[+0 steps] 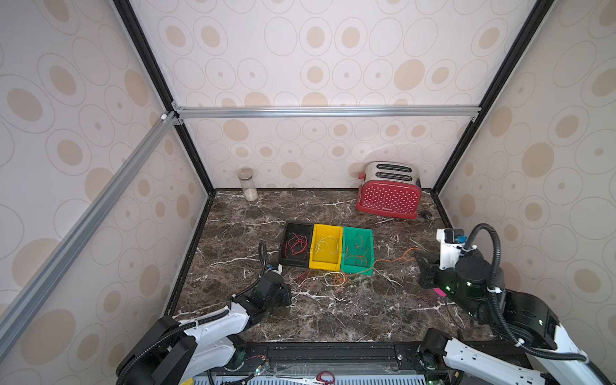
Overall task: Untangle and sort cables by color
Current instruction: Untie the cable.
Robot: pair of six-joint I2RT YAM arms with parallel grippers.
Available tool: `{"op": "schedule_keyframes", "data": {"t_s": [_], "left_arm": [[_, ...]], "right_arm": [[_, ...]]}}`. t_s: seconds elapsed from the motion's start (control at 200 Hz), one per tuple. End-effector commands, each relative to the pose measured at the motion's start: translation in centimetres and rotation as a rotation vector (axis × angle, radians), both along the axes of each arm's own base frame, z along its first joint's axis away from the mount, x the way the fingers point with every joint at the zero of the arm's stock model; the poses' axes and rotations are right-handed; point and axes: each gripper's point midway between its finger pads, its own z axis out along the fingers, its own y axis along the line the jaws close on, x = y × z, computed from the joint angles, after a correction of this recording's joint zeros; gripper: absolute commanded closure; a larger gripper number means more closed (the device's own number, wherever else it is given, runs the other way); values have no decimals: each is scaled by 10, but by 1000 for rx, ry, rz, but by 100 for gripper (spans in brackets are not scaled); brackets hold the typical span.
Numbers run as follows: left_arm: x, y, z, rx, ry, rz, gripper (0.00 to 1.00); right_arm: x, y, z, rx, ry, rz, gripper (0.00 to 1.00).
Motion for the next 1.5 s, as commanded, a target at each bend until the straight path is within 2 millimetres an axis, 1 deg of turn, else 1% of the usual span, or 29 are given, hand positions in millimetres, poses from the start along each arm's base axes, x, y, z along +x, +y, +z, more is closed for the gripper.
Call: {"op": "schedule_keyframes", "data": {"t_s": [0.0,0.06,0.215,0.265,0.34,0.47,0.55,0.62,0.7,0.795,0.835,0.885,1.015,1.085,1.166,1.291,1.406,1.496], "left_arm": [[-9,19,-21,89,66,34,100],[-9,20,-22,94,69,38,100],[-7,17,-18,78,62,29,100],[-8,16,-18,81,63,21,100],[-8,10,-14,69,61,-14,100],[-6,-2,0,39,41,-78,80],[-4,-6,12,23,12,-95,68],[-1,-7,23,16,-13,-97,53],[1,-8,34,12,-32,-100,43],[5,-11,47,9,-49,-108,37],[7,-13,52,6,-57,-115,36],[10,-17,61,-5,-72,-126,34],[17,-35,89,-70,-132,-169,29],[18,-45,97,-110,-150,-193,28],[17,-55,98,-133,-147,-223,27],[15,-65,90,-120,-129,-262,26],[13,-77,85,-118,-119,-308,25],[11,-89,85,-121,-124,-354,25]], "right_arm": [[-8,-45,7,-30,-25,-171,100],[-11,-53,9,-29,-33,-195,100],[-10,-50,5,-39,-14,-186,100],[-8,-44,2,-47,-1,-166,100],[-4,-25,-3,-56,25,-96,100],[7,17,-21,-77,98,38,100],[12,46,-40,-70,153,123,100],[14,69,-58,-52,205,189,100],[16,87,-81,-38,270,224,100],[17,97,-104,-30,328,236,100],[17,97,-114,-40,350,227,100],[17,93,-127,-65,382,197,100],[14,77,-158,-115,477,109,100],[10,72,-175,-126,529,78,100],[4,64,-192,-143,587,31,100],[-8,50,-216,-168,662,-30,100],[-14,40,-228,-185,694,-72,99],[-19,34,-237,-209,731,-96,98]]}}
